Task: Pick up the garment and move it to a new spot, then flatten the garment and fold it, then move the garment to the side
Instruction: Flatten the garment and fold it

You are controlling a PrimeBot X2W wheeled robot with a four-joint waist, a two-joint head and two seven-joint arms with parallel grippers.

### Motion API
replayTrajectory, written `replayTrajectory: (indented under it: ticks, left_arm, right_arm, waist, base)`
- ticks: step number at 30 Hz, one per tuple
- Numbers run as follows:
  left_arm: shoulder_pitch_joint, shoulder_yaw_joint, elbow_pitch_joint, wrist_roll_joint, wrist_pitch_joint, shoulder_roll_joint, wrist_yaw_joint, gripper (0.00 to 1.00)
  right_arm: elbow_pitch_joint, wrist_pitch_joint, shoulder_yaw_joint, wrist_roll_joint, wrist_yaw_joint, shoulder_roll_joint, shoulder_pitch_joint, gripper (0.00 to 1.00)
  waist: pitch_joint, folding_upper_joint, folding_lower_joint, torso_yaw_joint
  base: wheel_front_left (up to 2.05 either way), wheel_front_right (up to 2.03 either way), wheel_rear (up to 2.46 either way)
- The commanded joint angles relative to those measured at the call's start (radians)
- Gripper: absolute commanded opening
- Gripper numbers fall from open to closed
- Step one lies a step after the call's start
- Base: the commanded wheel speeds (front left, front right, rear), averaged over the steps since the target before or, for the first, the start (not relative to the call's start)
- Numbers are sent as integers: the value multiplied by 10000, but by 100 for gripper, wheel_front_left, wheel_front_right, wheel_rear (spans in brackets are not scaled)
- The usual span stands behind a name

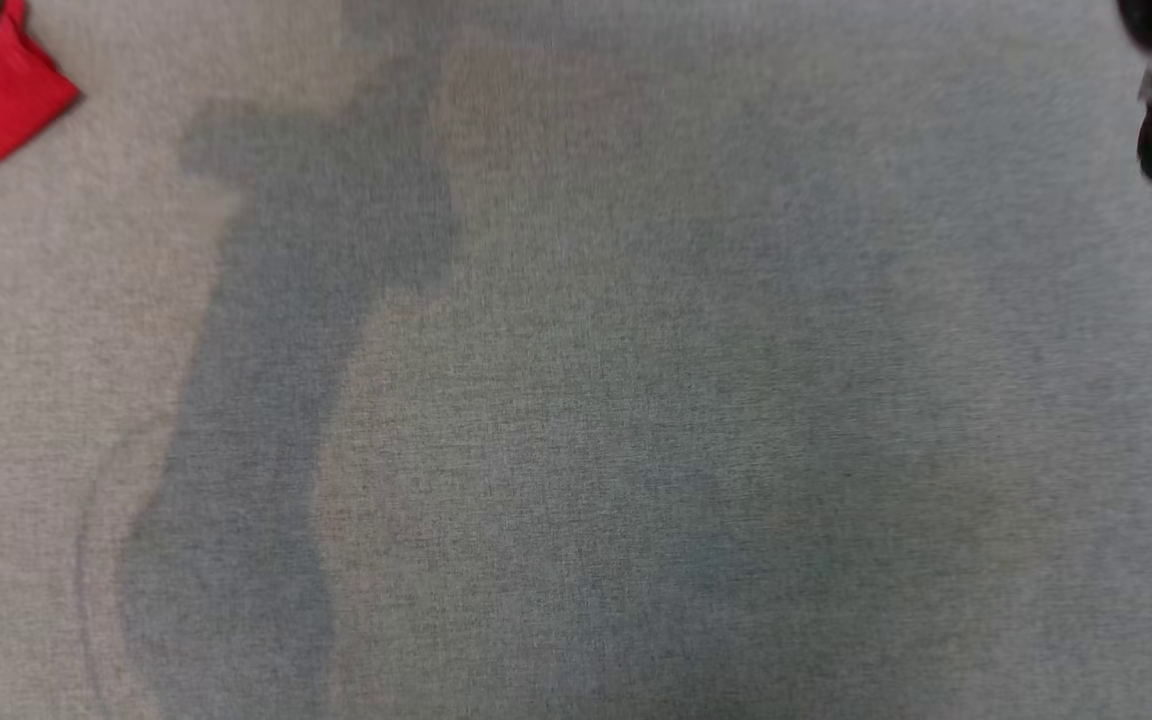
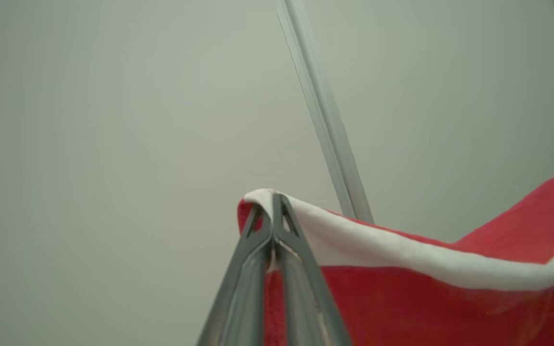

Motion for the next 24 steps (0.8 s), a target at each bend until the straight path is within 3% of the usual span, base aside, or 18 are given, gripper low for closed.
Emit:
replayTrajectory:
  ticks: [1, 6, 12, 18, 24]
  left_arm:
    - [-488, -229, 633, 286, -453, -1, -29, 0]
    - [-512, -435, 2526, 158, -1428, -583, -18, 0]
    - [127, -837, 3722, -68, -1870, -982, -73, 0]
    - [716, -928, 3565, -399, -1961, -803, -71, 0]
    - [1747, -1021, 2238, -821, -1955, -465, -71, 0]
  right_arm:
    - [767, -217, -154, -329, 0, 149, -485, 0]
    - [2464, -405, -309, -853, 1, 520, -800, 0]
    - [2563, -415, -25, -701, 1, 631, 90, 0]
    - [1808, -415, 371, -213, 1, 475, 948, 0]
    - [796, -407, 488, 238, 1, 151, 1916, 0]
  waist:
    - [757, 0, 0, 170]
    - [1480, 0, 0, 413]
    - [1921, 0, 0, 457]
    - [1934, 0, 0, 315]
    - [1707, 0, 0, 242]
  base:
    - [0, 0, 0]
    - [0, 0, 0]
    - [0, 0, 0]
    - [0, 0, 0]
    - [0, 0, 0]
